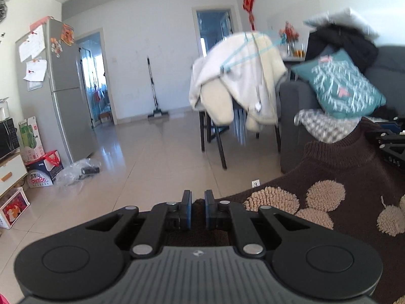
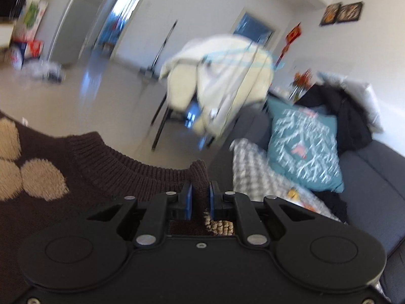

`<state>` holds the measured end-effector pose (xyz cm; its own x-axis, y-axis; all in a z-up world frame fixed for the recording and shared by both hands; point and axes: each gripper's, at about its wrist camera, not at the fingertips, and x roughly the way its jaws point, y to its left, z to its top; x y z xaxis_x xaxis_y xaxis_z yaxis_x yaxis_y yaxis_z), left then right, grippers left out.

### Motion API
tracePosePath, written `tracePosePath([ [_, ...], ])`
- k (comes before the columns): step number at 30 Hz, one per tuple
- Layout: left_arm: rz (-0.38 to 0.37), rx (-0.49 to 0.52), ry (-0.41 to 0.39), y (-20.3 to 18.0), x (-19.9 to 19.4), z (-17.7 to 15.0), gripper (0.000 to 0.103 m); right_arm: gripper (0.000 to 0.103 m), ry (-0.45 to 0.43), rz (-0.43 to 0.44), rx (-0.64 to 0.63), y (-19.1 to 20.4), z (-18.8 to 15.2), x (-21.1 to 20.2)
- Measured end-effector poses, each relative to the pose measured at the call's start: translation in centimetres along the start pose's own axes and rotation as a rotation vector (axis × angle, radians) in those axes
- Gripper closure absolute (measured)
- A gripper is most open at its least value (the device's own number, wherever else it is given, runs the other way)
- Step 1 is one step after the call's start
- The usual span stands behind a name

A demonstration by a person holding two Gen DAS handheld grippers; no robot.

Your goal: Fold clothes

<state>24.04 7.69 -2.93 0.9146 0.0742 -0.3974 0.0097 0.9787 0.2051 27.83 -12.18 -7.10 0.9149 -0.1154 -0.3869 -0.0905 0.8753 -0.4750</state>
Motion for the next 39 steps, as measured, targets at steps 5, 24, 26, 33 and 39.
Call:
tracePosePath([
  [5,0.017,0.036,0.091,-0.9,2.5,-0.7,0.094,0.088,0.057,-0.018,-0.072,1.8,-1.6,2.3],
  [24,-0.042,0.009,0.261,-2.2,-4.8,1.2,0.032,0.025,0.097,0.172,0.086,-5.1,0.4,-8.7],
  [26,-0.056,-0.018,0.282,-2.1,-6.8,1.4,0.032,0.025,0.131,0.183,0.128,-6.7,-1.0,-11.1],
  [33,-0.134,-0.095,0.412,-2.2,-15.0,-0.7,0.032,0.025,0.223,0.182,0.169,-10.6,-6.1,-16.6],
  [39,-0.143,-0.127,0.469,-1.9,-20.2,-3.4,0.031,0.025,0.305,0.207,0.260,-12.9,-10.7,-20.1],
])
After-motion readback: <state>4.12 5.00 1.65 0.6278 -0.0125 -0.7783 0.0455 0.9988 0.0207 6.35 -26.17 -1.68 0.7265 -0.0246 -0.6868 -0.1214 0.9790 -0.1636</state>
